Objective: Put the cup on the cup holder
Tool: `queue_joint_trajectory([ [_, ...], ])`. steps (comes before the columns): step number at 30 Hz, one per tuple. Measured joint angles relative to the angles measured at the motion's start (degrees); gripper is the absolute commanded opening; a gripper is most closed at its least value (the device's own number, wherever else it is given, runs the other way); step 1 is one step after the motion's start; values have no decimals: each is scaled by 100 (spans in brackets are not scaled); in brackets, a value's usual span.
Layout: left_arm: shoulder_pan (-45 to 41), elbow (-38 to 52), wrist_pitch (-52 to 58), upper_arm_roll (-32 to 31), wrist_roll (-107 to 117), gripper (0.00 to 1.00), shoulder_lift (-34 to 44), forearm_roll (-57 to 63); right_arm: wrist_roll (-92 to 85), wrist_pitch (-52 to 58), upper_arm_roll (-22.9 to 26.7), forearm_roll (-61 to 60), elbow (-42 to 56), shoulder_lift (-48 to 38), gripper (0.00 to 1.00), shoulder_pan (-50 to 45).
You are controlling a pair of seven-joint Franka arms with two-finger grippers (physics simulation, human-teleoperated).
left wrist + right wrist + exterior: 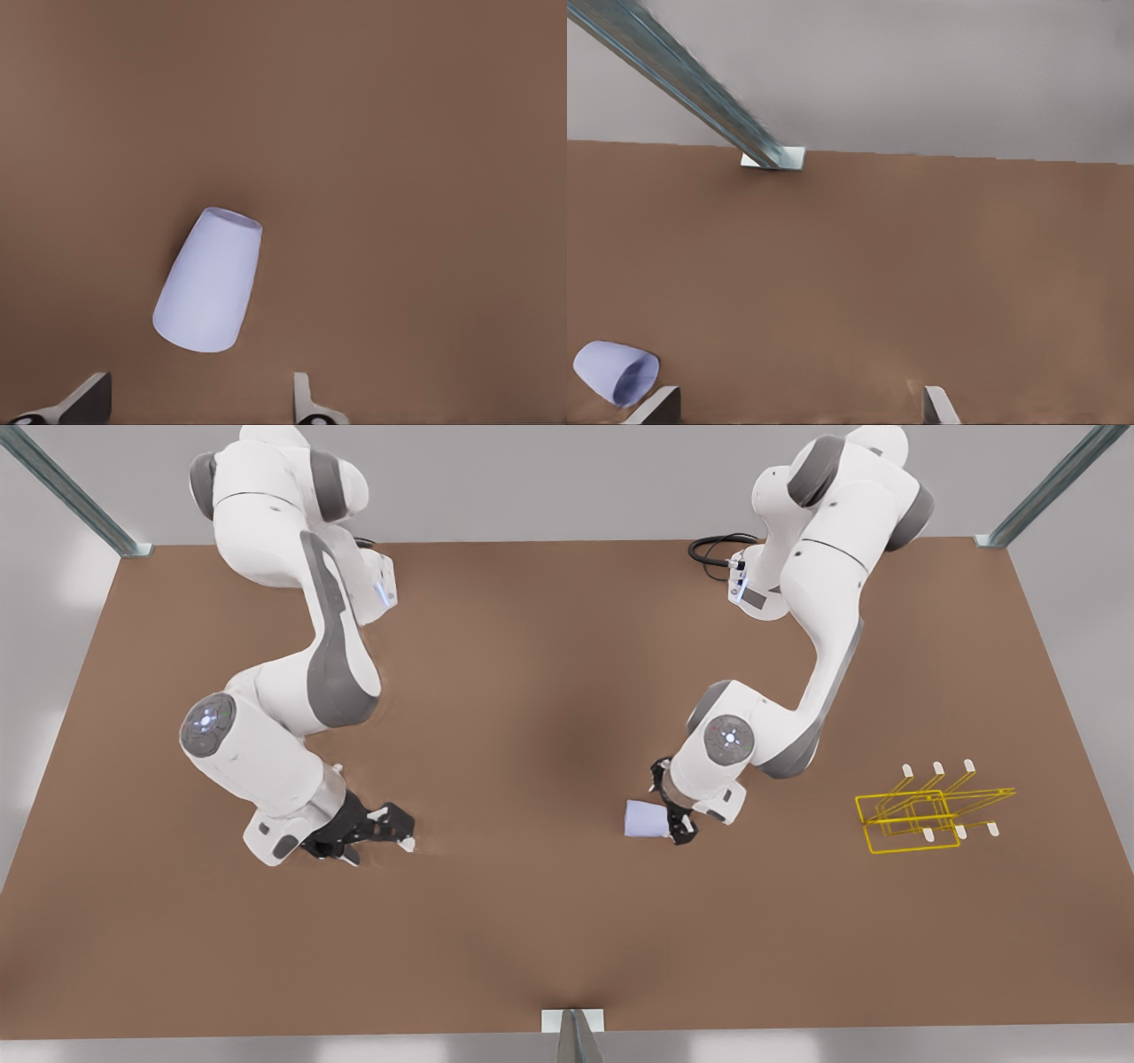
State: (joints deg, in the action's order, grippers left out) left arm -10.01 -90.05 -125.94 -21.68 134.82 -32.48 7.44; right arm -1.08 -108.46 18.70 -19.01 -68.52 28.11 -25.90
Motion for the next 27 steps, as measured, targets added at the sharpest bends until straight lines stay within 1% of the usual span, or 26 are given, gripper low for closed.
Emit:
queue_joint_trajectory([
  [2,-145,-61,-84,5,-157,100,-42,8,-87,720,-767,1182,-231,-449,100,847],
  [3,-222,-121,-101,6,-244,100,-50,11,-128,955,-907,1604,-670,-828,100,1094],
  [4,-259,-198,-111,6,-342,100,-66,13,-156,1002,-937,1928,-1539,-1412,100,1242],
  [5,-279,-239,-100,7,-449,100,-104,15,-186,1036,-930,2176,-1966,-1678,100,1359],
  [6,-290,-259,-83,7,-564,100,-134,16,-237,1040,-911,2366,-2075,-1730,100,1453],
  [7,-293,-269,-67,13,-684,100,-168,19,-311,1040,-837,2519,-1977,-1675,100,1498],
  [9,-287,-259,-47,54,-928,100,-208,27,-449,1020,-743,2632,-1575,-1230,100,1653],
  [11,-279,-244,-53,76,-1155,100,-235,80,-580,1052,-850,2499,-1249,-1041,100,2006],
  [12,-275,-255,-56,81,-1263,100,-241,108,-639,1058,-1218,2452,-1191,-1012,100,2422],
  [13,-274,-275,-59,84,-1364,100,-257,130,-692,1039,-1699,2439,-1159,-985,100,2846],
  [14,-273,-303,-65,86,-1460,100,-270,150,-740,1025,-1980,2443,-1144,-947,100,3067],
  [16,-273,-323,-102,87,-1636,100,-320,200,-766,1073,-2208,2454,-1140,-912,100,3237],
  [19,-273,-366,-174,92,-1864,100,-415,261,-505,1106,-2278,2564,-1164,-895,100,2992],
  [25,-242,-418,-455,152,-2199,100,-632,298,-169,1123,-2270,2568,-953,-912,100,3274],
  [27,-237,-676,-587,225,-2285,100,-594,302,-81,1128,-2273,2570,-948,-920,100,3329],
])
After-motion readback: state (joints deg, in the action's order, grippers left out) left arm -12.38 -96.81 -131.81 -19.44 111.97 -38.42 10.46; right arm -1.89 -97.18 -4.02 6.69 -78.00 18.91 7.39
